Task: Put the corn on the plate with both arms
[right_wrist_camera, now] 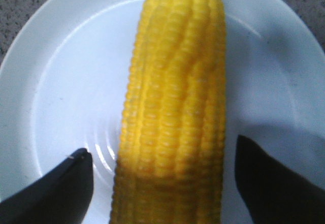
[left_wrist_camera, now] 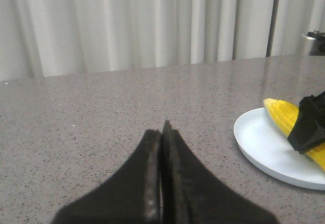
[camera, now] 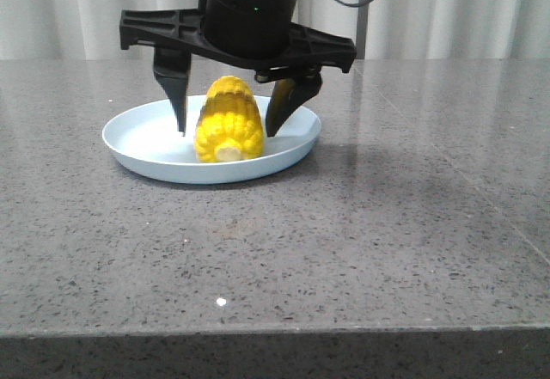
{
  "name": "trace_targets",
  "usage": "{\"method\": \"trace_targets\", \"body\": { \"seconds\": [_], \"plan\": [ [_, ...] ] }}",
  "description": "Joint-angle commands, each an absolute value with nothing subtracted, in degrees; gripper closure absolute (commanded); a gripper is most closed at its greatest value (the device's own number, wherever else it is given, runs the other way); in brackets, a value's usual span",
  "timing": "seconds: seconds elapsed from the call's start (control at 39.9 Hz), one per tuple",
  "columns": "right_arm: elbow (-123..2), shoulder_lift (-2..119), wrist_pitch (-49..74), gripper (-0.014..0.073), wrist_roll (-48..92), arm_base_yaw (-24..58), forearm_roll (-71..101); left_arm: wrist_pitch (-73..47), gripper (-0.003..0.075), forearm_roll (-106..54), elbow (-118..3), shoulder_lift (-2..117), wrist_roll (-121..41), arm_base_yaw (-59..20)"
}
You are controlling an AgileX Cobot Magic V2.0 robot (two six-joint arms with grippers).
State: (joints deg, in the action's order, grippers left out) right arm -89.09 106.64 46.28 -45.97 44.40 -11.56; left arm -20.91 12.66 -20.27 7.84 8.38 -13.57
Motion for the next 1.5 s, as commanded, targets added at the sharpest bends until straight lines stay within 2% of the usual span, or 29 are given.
{"method": "trace_targets", "body": {
  "seconds": [0.0, 0.18, 0.28, 0.33, 0.48, 0.53, 0.6, 0.8, 0.98, 1.18, 1.48],
  "plan": [
    [-91.16, 100.66, 44.09, -0.0052, -46.06, 43.51, -13.56, -16.43, 0.0741, 12.88, -21.89, 8.54, 8.79, -13.67],
    [-91.16, 94.88, 44.41, -0.0043, -45.86, 38.49, -13.71, -16.43, 0.0741, 12.88, -21.89, 8.54, 8.79, -13.67],
    [-91.16, 91.77, 46.35, 0.0041, -43.43, 34.58, -13.71, -16.43, 0.0741, 12.88, -21.89, 8.54, 8.79, -13.67],
    [-91.16, 90.46, 48.40, 0.0130, -41.59, 32.58, -13.71, -16.43, 0.0741, 12.88, -21.89, 8.54, 8.79, -13.67],
    [-90.77, 87.43, 56.14, 0.0486, -38.43, 26.71, -14.61, -16.43, 0.0741, 12.88, -21.89, 8.54, 8.79, -13.67],
    [-90.16, 86.26, 57.61, 0.0580, -37.81, 24.22, -15.78, -16.43, 0.0741, 12.88, -21.89, 8.54, 8.79, -13.67],
    [-88.75, 84.58, 58.05, 0.0666, -37.09, 20.81, -16.70, -16.43, 0.0741, 12.88, -21.89, 8.54, 8.79, -13.67],
    [-82.31, 79.11, 55.73, 0.0653, -29.79, 11.69, -15.83, -16.43, 0.0741, 12.88, -21.89, 8.54, 8.79, -13.67],
    [-74.50, 73.75, 53.51, 0.0653, -18.83, 7.42, -8.81, -16.43, 0.0741, 12.88, -21.89, 8.54, 8.79, -13.67],
    [-61.71, 64.99, 46.82, 0.0655, -6.90, 9.10, -5.48, -16.43, 0.0741, 12.88, -21.89, 8.54, 8.79, -13.67],
    [-37.80, 43.39, 27.11, 0.0655, -6.06, 11.52, -5.96, -16.43, 0.0741, 12.88, -21.89, 8.54, 8.79, -13.67]
  ]
}}
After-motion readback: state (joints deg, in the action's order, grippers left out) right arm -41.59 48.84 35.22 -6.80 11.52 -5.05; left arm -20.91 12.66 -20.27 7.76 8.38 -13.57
